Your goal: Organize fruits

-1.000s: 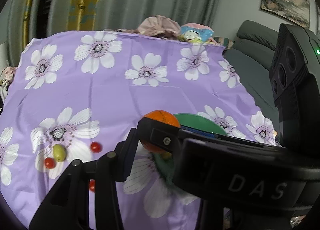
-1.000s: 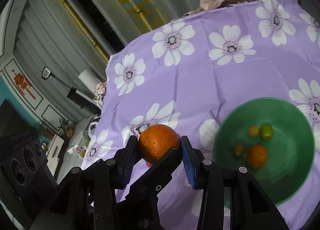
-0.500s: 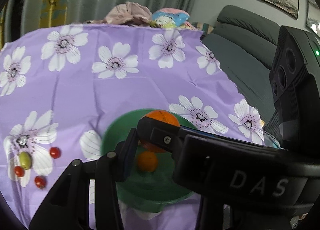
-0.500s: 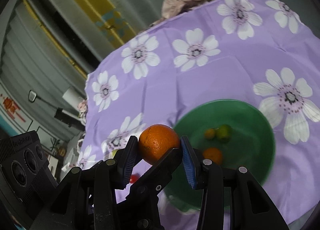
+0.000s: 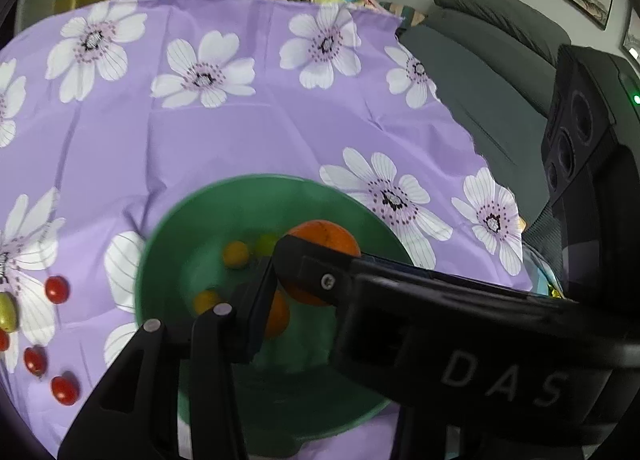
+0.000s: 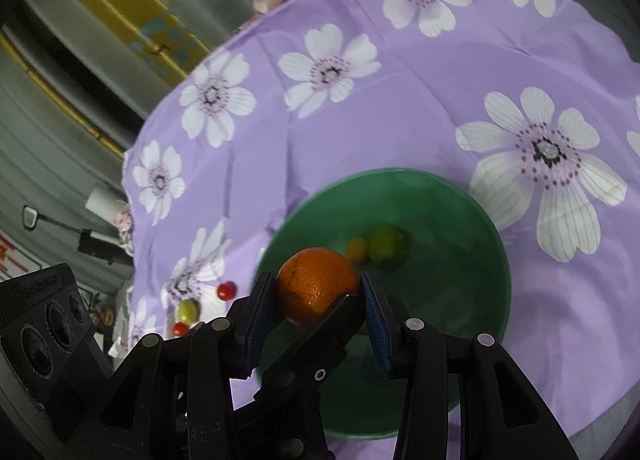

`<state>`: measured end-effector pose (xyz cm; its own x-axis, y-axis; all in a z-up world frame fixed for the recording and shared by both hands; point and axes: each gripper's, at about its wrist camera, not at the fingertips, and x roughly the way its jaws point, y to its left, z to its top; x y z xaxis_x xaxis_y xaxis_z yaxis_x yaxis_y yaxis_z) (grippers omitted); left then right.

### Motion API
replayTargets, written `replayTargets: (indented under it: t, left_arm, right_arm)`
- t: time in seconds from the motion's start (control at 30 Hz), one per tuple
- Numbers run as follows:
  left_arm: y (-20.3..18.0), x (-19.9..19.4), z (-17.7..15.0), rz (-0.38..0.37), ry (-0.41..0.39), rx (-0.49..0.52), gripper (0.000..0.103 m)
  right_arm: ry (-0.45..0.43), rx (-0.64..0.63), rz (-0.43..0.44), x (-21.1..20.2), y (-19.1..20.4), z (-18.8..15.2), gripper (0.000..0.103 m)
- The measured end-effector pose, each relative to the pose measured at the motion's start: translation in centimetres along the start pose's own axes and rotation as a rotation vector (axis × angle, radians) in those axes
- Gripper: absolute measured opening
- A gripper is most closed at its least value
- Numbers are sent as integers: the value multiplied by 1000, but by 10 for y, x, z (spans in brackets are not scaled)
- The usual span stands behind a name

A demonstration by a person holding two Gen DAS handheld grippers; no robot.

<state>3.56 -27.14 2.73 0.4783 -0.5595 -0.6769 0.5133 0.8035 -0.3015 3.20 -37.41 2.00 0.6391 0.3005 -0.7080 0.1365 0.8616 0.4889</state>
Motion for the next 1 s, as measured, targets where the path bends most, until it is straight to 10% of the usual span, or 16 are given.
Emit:
replayTargets:
  t: [1.0]
  left_arm:
    - [16, 41, -7, -61, 140, -85, 43]
  right_arm:
    - [130, 62, -101, 34, -22, 2, 45]
